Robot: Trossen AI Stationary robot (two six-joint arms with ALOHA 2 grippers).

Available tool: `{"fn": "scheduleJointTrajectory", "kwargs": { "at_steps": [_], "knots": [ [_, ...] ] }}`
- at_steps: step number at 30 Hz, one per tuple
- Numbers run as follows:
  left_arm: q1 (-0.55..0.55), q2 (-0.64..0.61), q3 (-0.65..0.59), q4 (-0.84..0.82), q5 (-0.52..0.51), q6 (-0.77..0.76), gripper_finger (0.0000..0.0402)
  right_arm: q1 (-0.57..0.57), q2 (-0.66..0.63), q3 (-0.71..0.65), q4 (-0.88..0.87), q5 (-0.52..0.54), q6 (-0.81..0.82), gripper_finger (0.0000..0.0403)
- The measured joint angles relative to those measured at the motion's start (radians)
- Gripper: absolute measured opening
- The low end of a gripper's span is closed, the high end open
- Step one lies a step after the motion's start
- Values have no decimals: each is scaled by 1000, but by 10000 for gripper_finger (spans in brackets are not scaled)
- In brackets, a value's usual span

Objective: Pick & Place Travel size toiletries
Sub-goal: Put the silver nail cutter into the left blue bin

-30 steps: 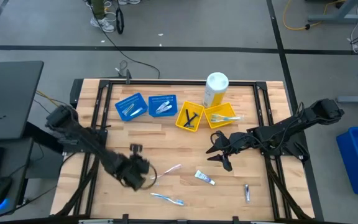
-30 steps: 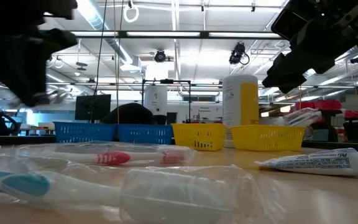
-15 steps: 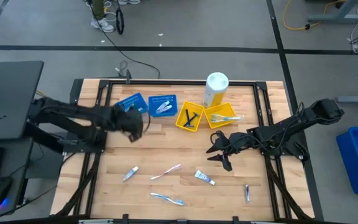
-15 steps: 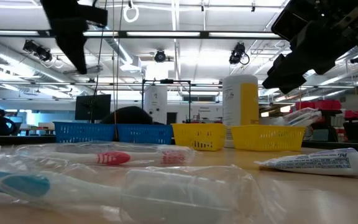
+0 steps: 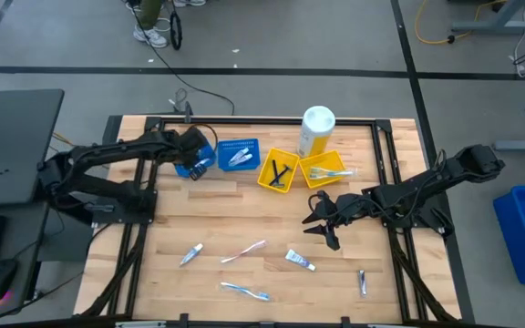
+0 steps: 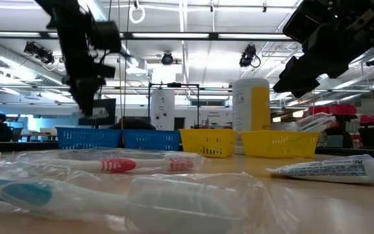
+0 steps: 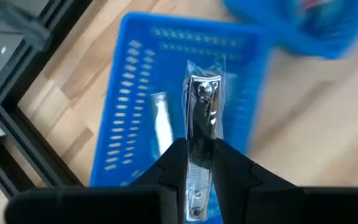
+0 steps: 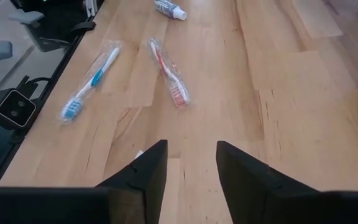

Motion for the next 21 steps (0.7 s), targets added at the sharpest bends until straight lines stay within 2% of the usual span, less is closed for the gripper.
{"fn": "scheduleJointTrajectory", "kwargs": {
  "at_steps": [4, 8, 21],
  "knots": [
    [108, 3, -109, 153, 59, 71, 60, 0, 0, 0, 0, 0, 0, 144],
    [166, 3, -184, 264, 101, 143, 70, 0, 0, 0, 1, 1, -1, 149],
    [199, 3, -210, 290, 101, 170, 126, -1, 0, 0, 79, 3, -90, 173]
  ]
}}
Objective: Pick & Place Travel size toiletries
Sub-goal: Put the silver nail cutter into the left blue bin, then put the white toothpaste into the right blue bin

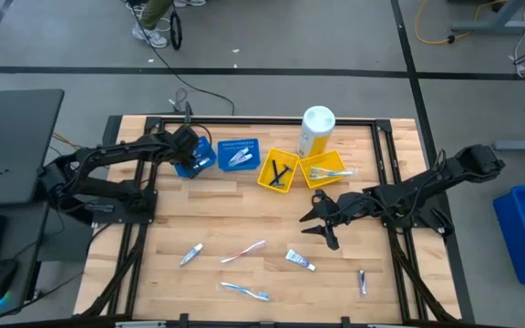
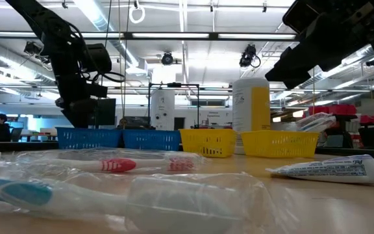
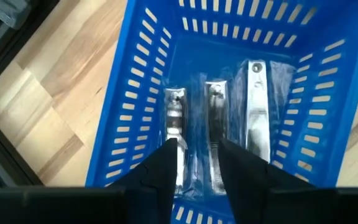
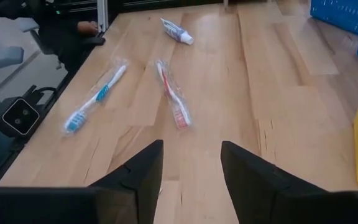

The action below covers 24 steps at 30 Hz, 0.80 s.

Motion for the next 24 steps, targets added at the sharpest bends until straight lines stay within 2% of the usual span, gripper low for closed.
{"fn": "scheduleJointTrajectory", "kwargs": {
  "at_steps": [10, 17, 20, 24],
  "knots": [
    [-2, 0, 8, -11, -5, -58, 150, 0, 0, 0, 0, 51, 4, 183],
    [-26, -46, 118, -36, -9, -43, 135, 1, 7, 0, -2, 50, 78, 207],
    [-54, -78, 167, -33, -7, -37, 128, 18, 45, 1, -2, 50, 106, 218],
    [-94, -119, 191, -29, -12, -113, 122, 62, 140, 33, -12, 73, 145, 226]
  ]
}}
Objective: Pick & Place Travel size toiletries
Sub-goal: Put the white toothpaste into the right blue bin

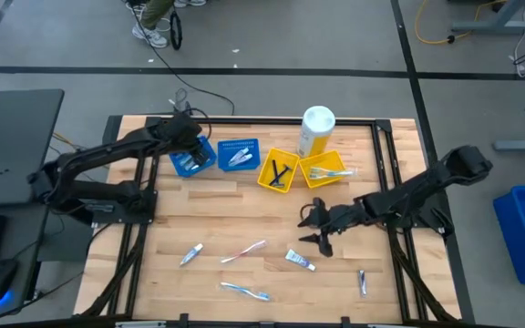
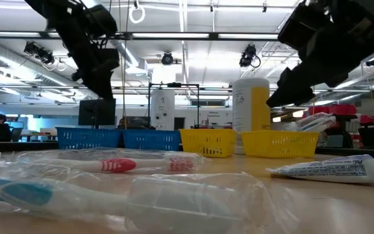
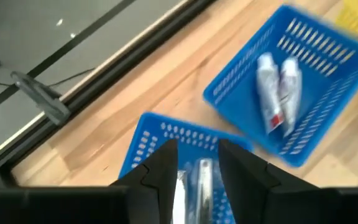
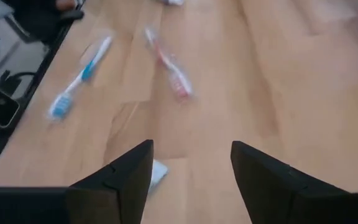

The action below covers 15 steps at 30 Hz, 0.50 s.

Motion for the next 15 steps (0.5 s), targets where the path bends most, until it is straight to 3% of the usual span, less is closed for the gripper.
{"fn": "scheduleJointTrajectory", "kwargs": {
  "at_steps": [3, 9, 15],
  "knots": [
    [-31, -24, 0, 0, 0, -32, 119, 45, 57, 74, -56, -3, 5, 226],
    [-75, -35, 0, 3, -1, -45, 116, 125, 159, 274, -382, -5, 133, 219],
    [-94, -35, 0, 4, -2, -51, 116, 198, 259, 337, -407, -40, 288, 229]
  ]
}}
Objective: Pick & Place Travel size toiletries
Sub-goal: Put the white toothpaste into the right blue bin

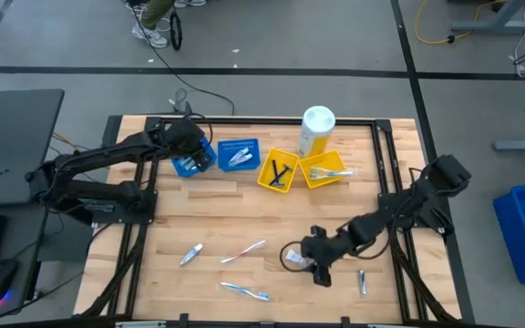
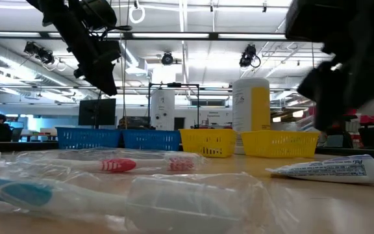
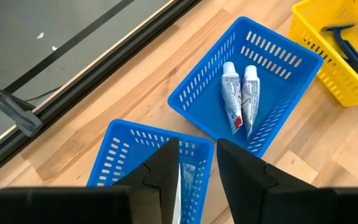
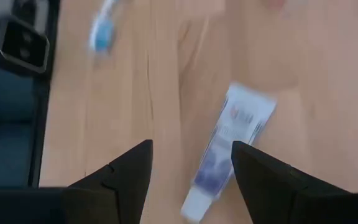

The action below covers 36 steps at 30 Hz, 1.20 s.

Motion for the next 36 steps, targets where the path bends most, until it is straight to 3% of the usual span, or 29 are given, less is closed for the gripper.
{"fn": "scheduleJointTrajectory", "kwargs": {
  "at_steps": [5, 10, 23, 30, 36],
  "knots": [
    [-5, 0, 0, 0, 0, -2, 116, 47, 63, 1, 0, 2, 86, 255],
    [-14, 0, 0, -1, 1, -2, 116, 69, 112, 1, -46, 77, 66, 267],
    [-21, 0, 0, 0, 0, -2, 116, 42, 124, 3, -57, 114, 74, 233],
    [-22, 0, 0, 1, 11, -11, 116, 34, 125, 0, -66, 165, 23, 174],
    [-70, 0, -1, 75, 133, 1, 116, 14, 125, 0, -49, 118, 21, 109]
  ]
}}
